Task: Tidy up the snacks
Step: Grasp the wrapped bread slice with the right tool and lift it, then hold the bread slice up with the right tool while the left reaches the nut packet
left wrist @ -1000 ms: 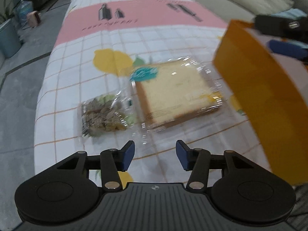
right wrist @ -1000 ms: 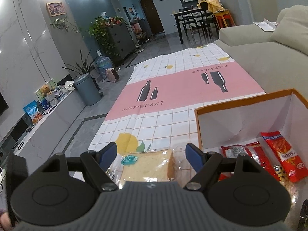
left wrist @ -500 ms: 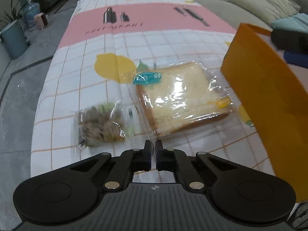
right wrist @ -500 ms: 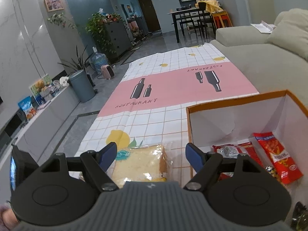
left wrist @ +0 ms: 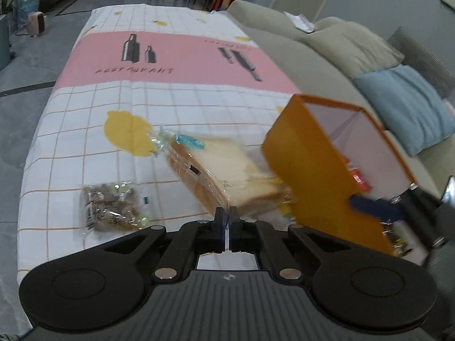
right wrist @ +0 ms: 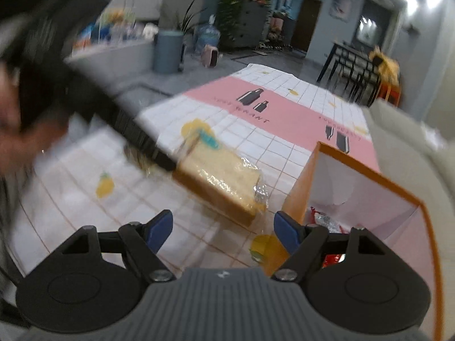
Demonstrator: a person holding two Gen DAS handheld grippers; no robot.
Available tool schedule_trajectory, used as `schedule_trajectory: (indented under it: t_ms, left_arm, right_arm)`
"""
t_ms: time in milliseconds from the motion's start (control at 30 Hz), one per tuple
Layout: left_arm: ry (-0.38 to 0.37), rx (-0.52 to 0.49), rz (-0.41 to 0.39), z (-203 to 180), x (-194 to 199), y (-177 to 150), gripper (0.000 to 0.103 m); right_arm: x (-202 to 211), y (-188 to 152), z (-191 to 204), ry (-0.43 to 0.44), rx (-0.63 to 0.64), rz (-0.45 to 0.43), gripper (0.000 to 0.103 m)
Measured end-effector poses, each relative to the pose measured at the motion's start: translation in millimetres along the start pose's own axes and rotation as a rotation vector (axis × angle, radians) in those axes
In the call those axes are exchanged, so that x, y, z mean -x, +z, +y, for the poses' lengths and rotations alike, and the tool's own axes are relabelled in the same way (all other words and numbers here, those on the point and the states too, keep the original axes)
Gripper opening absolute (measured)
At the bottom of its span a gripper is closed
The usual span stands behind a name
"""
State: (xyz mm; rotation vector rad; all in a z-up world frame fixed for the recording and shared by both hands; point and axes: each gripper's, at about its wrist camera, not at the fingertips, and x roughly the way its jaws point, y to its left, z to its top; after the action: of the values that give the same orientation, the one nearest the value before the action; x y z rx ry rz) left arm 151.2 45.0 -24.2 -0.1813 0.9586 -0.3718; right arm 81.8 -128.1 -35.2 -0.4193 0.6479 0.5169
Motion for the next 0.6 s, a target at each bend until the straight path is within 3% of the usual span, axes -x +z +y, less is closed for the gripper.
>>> schedule_trajectory:
  t_ms: [133,267,400,533,600]
  left_arm:
    - [-0.068,0.07,0.013,4,1,5,0.002]
    - [-0.113,0.108,-0.003,10,6,9,0.002]
    - [-0.129,0.12,-0.003,13,12,12,0.002]
    - [-0.121,0.131,-0.001,17,20,12,0.002]
    - [-0.132,0.122,0.003,19,26,11,0.002]
  right_arm:
    - [-9,0,35,-0.171,0.207,0.01,0.076]
    - [-21,-1,60,-0.272,0.326,0.029,0.076]
    - [-35,-10,83,-0.286,0.354,0.045,0.074]
    - [-56,-17,97,-0.418,0.418,0.017,0.074]
    - [-59,-18,100,-0.441,0.426,-0.008,0.074]
